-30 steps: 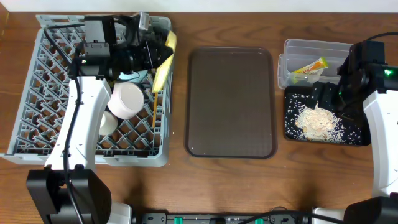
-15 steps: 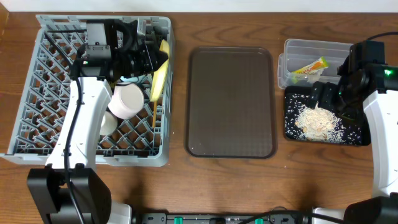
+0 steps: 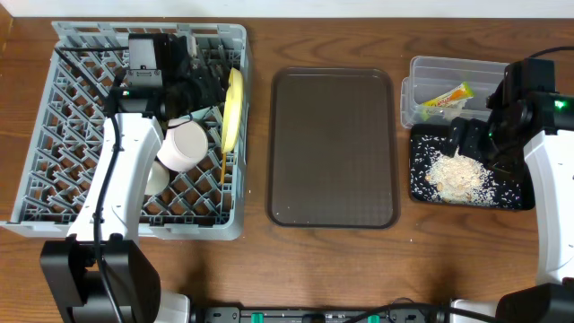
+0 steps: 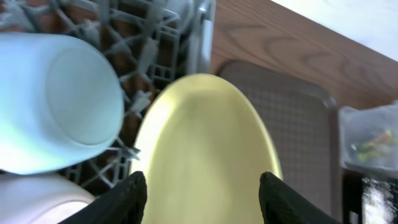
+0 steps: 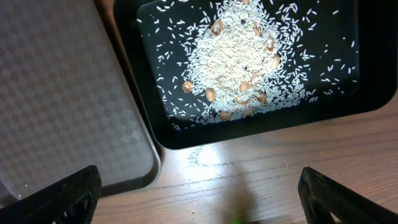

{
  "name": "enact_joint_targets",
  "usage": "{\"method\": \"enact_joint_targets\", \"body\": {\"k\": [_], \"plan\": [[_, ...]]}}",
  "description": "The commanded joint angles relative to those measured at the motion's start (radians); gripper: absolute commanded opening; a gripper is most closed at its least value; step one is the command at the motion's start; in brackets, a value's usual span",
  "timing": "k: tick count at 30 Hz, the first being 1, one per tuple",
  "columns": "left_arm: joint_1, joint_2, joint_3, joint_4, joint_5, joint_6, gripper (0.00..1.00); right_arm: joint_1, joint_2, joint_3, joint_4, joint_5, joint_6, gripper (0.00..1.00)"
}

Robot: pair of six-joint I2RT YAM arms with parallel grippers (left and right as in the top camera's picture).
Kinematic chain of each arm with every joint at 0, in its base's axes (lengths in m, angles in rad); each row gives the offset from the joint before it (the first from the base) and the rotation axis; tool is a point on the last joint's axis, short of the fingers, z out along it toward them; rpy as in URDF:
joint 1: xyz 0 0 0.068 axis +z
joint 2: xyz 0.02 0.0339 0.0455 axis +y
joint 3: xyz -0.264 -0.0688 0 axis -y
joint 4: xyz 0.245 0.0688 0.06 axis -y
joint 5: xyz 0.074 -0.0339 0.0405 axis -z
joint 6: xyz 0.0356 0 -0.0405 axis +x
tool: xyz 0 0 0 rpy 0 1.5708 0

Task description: Sort waste into correct bins and load items into the dishwasher

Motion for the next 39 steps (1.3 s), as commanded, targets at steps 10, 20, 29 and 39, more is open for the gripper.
{"method": "enact_joint_targets", "body": {"k": [10,20,29,39], "plan": [[0.005,-0.123,0.0,-0.15,-0.214,0.038,0.53,0.028,-0.01,0.005,0.184,-0.186,-0.088,0.99],[0.005,-0.124,0.0,-0.409,-0.274,0.035,0.08,0.132,0.01,0.005,0.419,-0.121,-0.12,0.99],[0.002,-0.124,0.0,-0.476,-0.276,0.035,0.08,0.131,0.027,0.005,0.425,-0.06,-0.167,0.99],[-0.088,-0.124,0.0,-0.549,-0.323,0.035,0.07,0.131,0.027,0.005,0.339,-0.048,-0.189,0.89]]}}
